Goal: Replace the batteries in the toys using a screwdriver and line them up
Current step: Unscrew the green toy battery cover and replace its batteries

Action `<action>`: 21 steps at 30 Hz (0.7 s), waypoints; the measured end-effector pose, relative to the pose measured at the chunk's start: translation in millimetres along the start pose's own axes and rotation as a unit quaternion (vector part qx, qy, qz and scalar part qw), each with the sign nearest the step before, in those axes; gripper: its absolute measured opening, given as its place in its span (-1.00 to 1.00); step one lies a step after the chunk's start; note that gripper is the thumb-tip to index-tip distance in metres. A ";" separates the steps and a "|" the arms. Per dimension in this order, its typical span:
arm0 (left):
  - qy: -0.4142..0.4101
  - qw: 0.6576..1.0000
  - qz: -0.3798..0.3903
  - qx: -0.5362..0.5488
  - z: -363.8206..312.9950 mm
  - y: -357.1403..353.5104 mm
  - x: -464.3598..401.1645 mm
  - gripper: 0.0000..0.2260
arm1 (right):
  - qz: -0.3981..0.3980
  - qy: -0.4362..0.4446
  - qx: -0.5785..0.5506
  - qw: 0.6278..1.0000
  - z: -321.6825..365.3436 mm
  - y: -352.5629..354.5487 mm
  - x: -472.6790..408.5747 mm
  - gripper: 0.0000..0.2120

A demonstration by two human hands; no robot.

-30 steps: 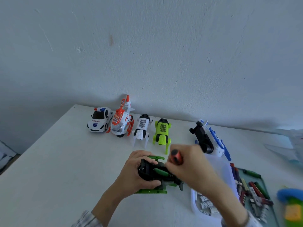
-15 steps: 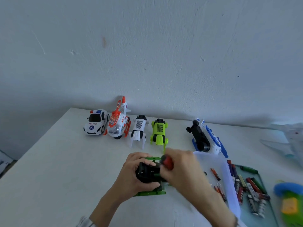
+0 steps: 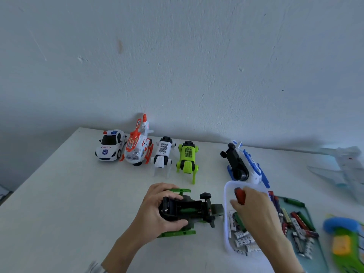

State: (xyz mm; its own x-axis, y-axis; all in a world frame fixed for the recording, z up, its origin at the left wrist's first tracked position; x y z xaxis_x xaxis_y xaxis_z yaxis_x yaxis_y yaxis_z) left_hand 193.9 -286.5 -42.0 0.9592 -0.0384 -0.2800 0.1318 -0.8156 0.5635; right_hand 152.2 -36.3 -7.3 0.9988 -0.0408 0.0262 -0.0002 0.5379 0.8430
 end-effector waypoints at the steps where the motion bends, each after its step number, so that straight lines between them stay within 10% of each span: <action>1: 0.002 1.000 0.001 0.003 -0.1 -0.3 0.5 -0.53 | -0.022 0.028 -0.008 0.999 11.4 11.0 2.0 -0.73; 6: 0.008 1.000 0.000 -0.005 0.6 -0.3 0.3 -0.52 | -0.209 0.173 -0.218 0.938 68.2 65.2 34.8 -0.75; 21: 0.016 1.000 -0.015 -0.004 -0.5 -1.3 2.4 -0.53 | -0.093 0.236 -0.241 0.937 88.7 3.8 32.4 -0.72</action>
State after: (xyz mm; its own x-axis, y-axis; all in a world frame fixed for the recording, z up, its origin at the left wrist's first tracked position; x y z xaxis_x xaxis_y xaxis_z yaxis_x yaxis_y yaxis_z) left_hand 196.2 -285.2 -43.0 0.9624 0.0039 -0.2715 0.1618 -0.8112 0.5619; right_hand 180.3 -110.2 44.4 0.8897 0.1444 -0.4332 0.0842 0.8805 0.4665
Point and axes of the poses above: each hand's wrist, its own x-axis away from the middle knuckle, its own y-axis out of the back of the hand, z = x × y, the point moved 4 cm from there along -x, towards the middle knuckle, and after that the axes turned 6 degrees about -x, right-handed, at the moved point
